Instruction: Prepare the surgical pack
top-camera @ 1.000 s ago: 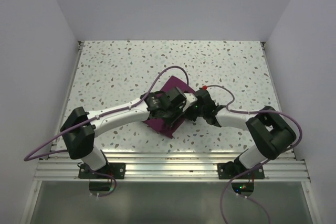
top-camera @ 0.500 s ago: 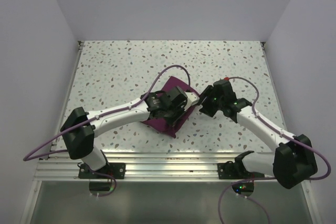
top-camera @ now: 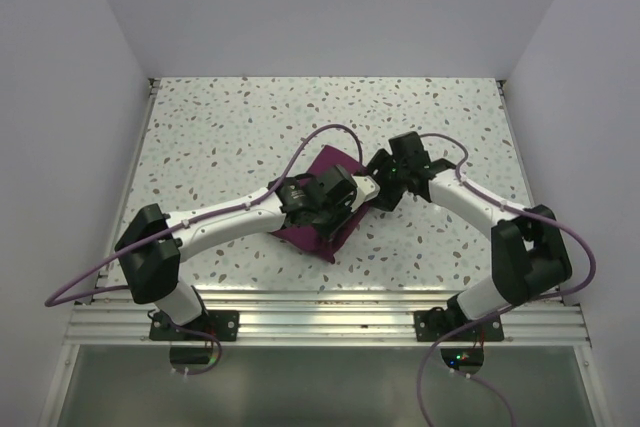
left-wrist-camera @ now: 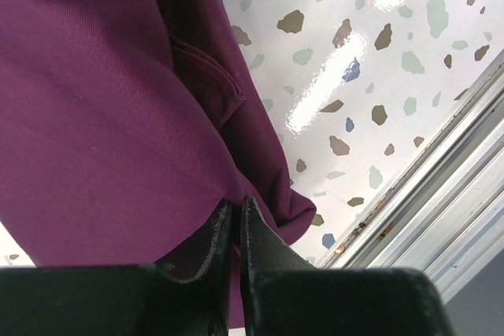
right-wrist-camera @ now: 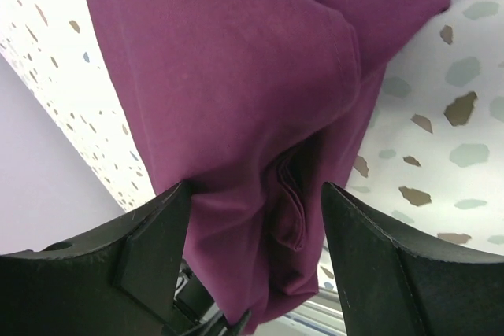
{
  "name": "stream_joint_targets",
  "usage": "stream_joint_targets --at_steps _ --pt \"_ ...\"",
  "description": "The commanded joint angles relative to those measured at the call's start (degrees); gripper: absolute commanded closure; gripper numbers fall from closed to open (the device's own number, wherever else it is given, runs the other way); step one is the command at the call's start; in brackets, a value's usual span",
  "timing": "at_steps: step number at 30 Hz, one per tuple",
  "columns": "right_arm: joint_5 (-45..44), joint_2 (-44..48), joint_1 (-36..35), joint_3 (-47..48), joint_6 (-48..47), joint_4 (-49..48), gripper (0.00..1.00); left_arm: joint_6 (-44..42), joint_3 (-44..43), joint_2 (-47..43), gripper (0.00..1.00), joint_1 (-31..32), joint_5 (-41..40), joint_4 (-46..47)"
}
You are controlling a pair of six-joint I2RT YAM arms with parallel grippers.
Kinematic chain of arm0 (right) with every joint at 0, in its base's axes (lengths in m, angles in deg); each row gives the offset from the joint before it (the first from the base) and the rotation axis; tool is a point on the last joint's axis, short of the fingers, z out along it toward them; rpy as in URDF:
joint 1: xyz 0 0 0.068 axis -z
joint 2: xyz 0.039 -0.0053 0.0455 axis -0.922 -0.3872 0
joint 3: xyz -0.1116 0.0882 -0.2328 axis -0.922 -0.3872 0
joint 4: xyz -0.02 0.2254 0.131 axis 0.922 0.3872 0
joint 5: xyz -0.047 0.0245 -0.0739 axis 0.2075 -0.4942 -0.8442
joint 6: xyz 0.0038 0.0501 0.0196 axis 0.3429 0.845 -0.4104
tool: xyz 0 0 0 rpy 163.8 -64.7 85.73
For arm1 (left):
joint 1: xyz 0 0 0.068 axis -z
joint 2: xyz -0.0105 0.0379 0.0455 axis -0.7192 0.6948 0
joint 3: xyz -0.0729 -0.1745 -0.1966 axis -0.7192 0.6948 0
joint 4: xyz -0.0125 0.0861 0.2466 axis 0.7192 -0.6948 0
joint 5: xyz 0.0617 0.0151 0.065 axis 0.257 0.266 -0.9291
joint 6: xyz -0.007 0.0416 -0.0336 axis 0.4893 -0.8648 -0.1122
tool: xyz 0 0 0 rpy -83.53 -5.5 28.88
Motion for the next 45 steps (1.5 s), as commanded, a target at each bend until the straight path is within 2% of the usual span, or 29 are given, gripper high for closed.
stream_joint_targets --at_steps 1,11,14,16,18,19,22,27,30,31,35,40,45 --pt "2.31 -1.97 0.02 3.57 1.75 -2.32 0.29 -0.68 -0.35 -0.84 1.0 0.41 0.29 4.61" --pt "1.96 -6.63 0.1 4.9 1.67 -4.62 0.3 -0.76 0.27 -0.75 1.0 0.41 0.9 5.13" --pt "0.29 -6.73 0.1 5.33 -0.09 -4.18 0.38 -0.94 0.8 -0.93 1.0 0.49 1.43 5.57" --pt "-0.41 -6.55 0.8 5.86 -3.06 -2.78 0.52 -1.2 1.67 -0.93 1.0 0.49 3.89 6.01" --pt "-0.33 -6.38 2.12 5.95 -5.35 -0.94 0.8 -1.2 2.98 -1.1 1.0 0.49 4.94 6.45" --pt "0.11 -6.46 2.73 5.95 -8.24 -0.23 0.87 -1.2 3.43 -1.11 1.0 0.49 5.29 6.71" --pt "1.51 -6.11 5.11 5.69 -13.88 0.92 0.95 -0.76 5.36 -1.02 1.0 0.49 6.26 7.42" --pt "6.61 -8.56 6.78 6.83 -23.36 1.88 0.93 -0.24 8.88 -0.84 1.0 0.49 8.81 9.26" --pt "8.11 -9.28 6.87 6.74 -25.84 3.9 0.86 -0.24 10.02 -0.84 1.0 0.49 10.57 9.88" --pt "8.11 -8.84 6.87 6.48 -26.19 4.43 0.77 -0.5 10.03 -1.19 1.0 0.49 11.09 9.88" --pt "8.64 -6.03 7.31 3.93 -27.25 7.85 0.58 -1.2 10.2 -3.21 0.79 0.49 12.59 10.15" --pt "8.55 -1.2 8.45 4.97 -29.88 14.96 0.55 -1.29 8.28 -5.23 0.68 0.49 14.43 9.09" --pt "10.04 0.22 10.21 11.29 -30.06 17.97 0.53 0.55 3.62 -5.59 0.63 0.32 14.35 9.0"
